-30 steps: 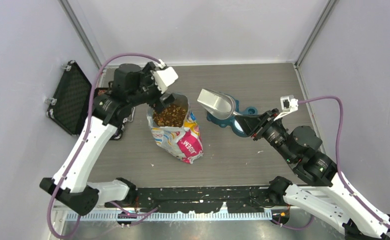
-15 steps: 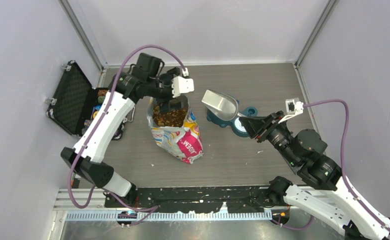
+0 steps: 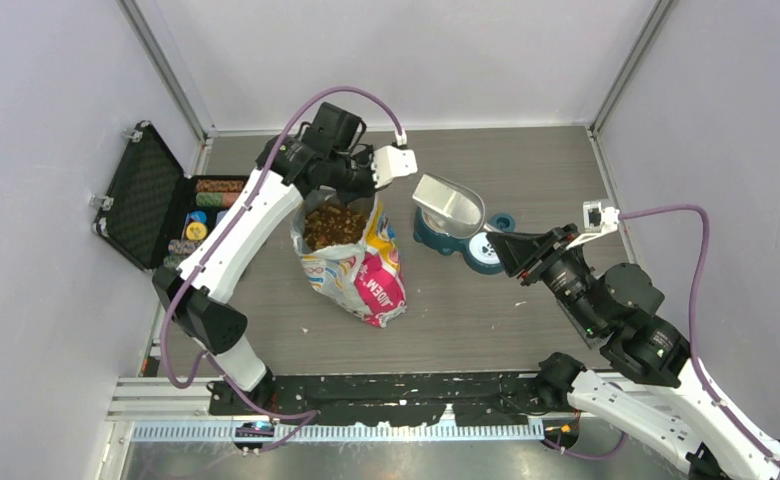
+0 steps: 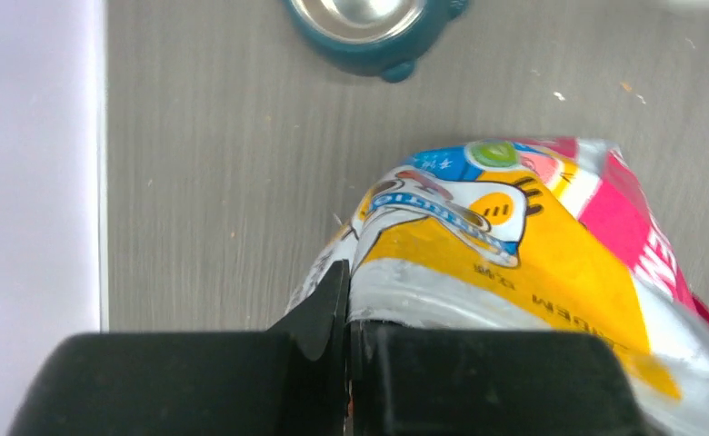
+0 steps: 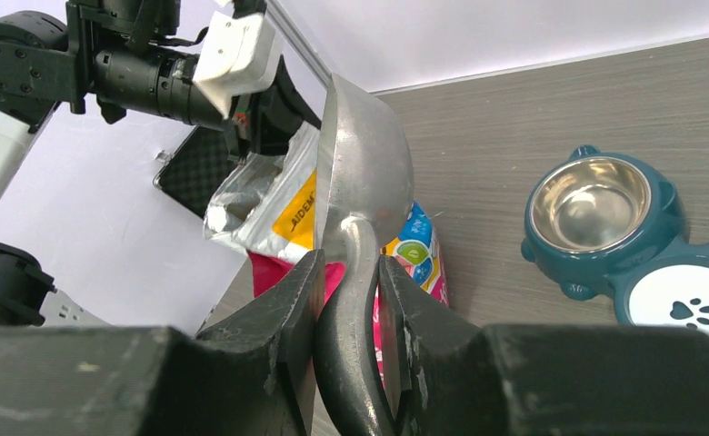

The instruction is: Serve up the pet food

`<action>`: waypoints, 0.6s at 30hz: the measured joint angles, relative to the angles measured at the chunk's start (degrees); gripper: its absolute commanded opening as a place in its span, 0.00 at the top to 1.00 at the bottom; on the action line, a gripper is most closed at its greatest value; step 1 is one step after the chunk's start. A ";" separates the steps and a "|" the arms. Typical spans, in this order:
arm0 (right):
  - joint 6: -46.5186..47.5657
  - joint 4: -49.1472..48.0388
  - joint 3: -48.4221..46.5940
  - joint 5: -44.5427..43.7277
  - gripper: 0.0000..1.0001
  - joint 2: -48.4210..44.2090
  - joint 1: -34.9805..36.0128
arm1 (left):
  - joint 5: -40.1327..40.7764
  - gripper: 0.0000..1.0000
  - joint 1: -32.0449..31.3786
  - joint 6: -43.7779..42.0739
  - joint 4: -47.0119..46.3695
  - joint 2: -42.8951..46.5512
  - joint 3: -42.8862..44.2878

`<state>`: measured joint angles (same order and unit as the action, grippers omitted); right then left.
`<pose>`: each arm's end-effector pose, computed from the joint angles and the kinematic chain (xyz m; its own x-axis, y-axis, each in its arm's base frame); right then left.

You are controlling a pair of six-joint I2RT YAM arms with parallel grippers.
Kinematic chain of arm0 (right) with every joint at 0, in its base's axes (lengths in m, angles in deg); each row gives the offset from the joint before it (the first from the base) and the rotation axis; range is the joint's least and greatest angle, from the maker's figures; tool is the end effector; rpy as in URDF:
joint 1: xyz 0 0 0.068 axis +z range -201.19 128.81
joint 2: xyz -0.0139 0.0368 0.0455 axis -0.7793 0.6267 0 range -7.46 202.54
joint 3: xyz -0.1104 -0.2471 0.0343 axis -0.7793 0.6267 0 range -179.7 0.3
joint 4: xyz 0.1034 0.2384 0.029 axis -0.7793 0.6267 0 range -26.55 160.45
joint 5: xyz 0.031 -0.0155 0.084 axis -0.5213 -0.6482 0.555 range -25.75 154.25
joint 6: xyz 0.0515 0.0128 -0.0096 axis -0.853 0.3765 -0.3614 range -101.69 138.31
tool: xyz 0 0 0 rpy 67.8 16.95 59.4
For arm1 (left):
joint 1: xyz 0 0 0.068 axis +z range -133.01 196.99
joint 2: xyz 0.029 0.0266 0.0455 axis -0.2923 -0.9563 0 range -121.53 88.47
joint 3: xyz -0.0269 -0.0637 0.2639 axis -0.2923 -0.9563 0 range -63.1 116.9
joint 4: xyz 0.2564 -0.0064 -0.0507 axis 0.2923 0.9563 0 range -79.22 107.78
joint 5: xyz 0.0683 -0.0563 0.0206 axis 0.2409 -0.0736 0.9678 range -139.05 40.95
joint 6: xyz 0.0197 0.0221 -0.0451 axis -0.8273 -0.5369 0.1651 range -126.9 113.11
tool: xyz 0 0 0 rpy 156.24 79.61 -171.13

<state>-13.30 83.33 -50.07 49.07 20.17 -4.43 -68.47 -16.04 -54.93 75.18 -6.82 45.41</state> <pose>0.0733 0.0643 0.3914 -0.2456 0.4773 -0.8437 -0.4642 0.7062 0.5346 0.2756 -0.1933 0.4071 0.0755 0.7874 -0.6118 0.9463 0.1369 0.2929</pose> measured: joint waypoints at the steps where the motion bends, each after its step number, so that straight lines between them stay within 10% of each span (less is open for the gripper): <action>1: 0.07 0.00 0.00 -0.22 0.95 -0.11 0.00 | 2.47 1.00 -0.22 3.34 -1.99 0.02 -0.17; 10: 1.16 -0.09 0.85 -2.67 0.95 -1.66 0.00 | 31.43 1.00 1.18 29.57 -6.27 -6.54 8.35; 18: 1.77 -0.13 1.25 -3.56 0.95 -1.07 0.00 | 41.94 1.00 3.80 34.88 -6.93 -9.20 9.94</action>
<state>-11.53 83.20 -48.83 45.51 19.10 -4.43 -26.52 -12.24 -20.04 68.25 -16.02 55.35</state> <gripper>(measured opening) 0.331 0.012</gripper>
